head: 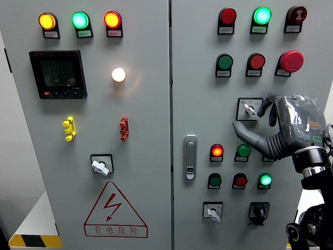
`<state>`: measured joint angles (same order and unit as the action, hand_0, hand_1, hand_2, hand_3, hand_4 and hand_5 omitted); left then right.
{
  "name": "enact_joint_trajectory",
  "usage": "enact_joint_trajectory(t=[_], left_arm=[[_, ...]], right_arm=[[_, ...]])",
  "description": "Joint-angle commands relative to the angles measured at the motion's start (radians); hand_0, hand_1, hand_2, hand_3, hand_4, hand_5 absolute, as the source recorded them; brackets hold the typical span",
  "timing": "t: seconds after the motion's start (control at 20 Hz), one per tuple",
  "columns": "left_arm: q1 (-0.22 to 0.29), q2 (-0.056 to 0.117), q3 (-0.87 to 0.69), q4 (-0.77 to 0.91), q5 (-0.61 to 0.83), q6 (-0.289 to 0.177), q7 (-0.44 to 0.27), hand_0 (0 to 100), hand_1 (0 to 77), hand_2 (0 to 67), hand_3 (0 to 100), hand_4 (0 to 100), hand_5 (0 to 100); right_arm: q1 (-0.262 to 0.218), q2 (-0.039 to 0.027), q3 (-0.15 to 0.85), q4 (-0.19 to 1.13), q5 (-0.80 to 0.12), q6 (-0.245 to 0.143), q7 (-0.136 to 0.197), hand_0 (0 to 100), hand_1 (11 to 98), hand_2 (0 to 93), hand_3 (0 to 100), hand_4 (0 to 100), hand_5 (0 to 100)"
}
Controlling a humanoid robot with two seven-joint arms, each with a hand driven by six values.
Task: Rotate and turn off gray switch
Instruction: 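Close the right hand's fingers around the switch's white handle, then rotate the white switch handle with the right hand to the off position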
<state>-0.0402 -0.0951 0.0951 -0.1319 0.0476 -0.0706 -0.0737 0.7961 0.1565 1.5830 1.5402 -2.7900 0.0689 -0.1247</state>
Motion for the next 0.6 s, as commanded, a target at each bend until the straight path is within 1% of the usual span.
enact_joint_trajectory(t=[0.0,0.1,0.25,0.4,0.55], left_arm=[[0.000,0.000,0.000,0.000,0.000,0.000,0.000,85,0.0,13.4,19,8,11],[0.000,0.000,0.000,0.000,0.000,0.000,0.000,85,0.0,13.4,19,8,11],[0.000,0.000,0.000,0.000,0.000,0.000,0.000,85,0.0,13.4,19,8,11],[0.000,0.000,0.000,0.000,0.000,0.000,0.000,85,0.0,13.4,19,8,11],[0.000,0.000,0.000,0.000,0.000,0.000,0.000,85,0.0,13.4,19,8,11]], right_arm=[[0.000,0.0000,0.000,0.000,0.000,0.000,-0.001,6,32.5,66.2,90,100,100],[0.002,0.0000,-0.001,0.000,-0.002,0.000,-0.001,9,31.8,66.8,91,100,100],[0.002,0.0000,-0.003,-0.002,-0.008,0.000,-0.001,10,31.2,67.9,91,100,100],[0.003,0.0000,-0.006,-0.008,-0.011,0.002,-0.015,12,30.2,68.3,92,100,100],[0.008,0.0000,-0.011,-0.012,-0.011,0.002,-0.016,14,28.8,68.2,92,100,100]])
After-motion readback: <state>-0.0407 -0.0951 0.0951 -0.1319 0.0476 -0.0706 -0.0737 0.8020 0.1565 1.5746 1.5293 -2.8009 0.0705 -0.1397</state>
